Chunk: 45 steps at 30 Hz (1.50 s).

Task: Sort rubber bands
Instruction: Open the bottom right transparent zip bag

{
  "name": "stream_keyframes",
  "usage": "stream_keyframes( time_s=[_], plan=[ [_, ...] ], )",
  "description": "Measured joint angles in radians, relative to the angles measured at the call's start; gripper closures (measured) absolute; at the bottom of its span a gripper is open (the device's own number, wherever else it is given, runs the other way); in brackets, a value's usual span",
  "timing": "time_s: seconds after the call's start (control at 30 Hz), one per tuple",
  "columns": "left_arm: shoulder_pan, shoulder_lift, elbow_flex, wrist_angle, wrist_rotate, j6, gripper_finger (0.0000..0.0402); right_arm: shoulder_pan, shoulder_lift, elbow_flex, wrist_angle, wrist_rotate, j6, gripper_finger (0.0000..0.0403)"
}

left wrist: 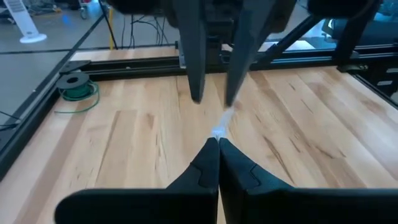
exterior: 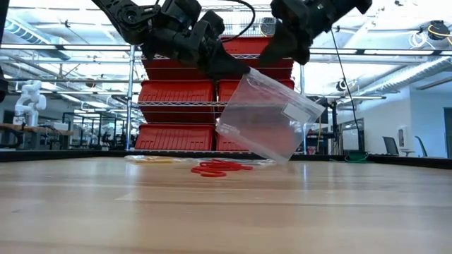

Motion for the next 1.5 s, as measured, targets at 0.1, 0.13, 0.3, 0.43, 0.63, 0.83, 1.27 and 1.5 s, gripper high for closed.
stream_keyframes(
  time_s=[0.1, 0.13, 0.3, 0.43, 0.63, 0.83, 1.27, 1.5],
  plan=[
    [0.001, 0.000, 0.000, -0.001, -0.002, 0.000, 0.0400, -0.012, 0.000, 0.016, -0.002, -0.009, 0.017, 0.0301],
    [0.001, 0.000, 0.000, 0.000, -0.003, 0.000, 0.0400, -0.016, 0.000, 0.016, -0.008, -0.010, 0.024, 0.0292],
    [0.001, 0.000, 0.000, 0.000, -0.003, 0.008, 0.0401, -0.027, 0.015, 0.016, -0.039, -0.028, 0.062, 0.0270],
    [0.001, 0.000, 0.000, 0.001, -0.004, 0.017, 0.0401, -0.033, 0.054, 0.016, -0.015, -0.082, 0.075, 0.0271],
    [0.002, 0.000, 0.000, 0.001, -0.012, 0.016, 0.0401, -0.039, 0.074, 0.015, -0.004, -0.079, 0.079, 0.0302],
    [0.002, 0.000, 0.000, 0.001, -0.030, 0.016, 0.0401, -0.039, 0.074, 0.015, -0.003, -0.079, 0.055, 0.0387],
    [0.020, -0.002, 0.000, -0.003, -0.031, 0.016, 0.0401, -0.036, 0.073, 0.016, -0.125, -0.079, 0.096, 0.0397],
    [0.042, -0.011, 0.000, 0.005, -0.031, 0.016, 0.0401, -0.007, 0.073, 0.016, -0.236, -0.077, 0.132, 0.0398]
  ],
)
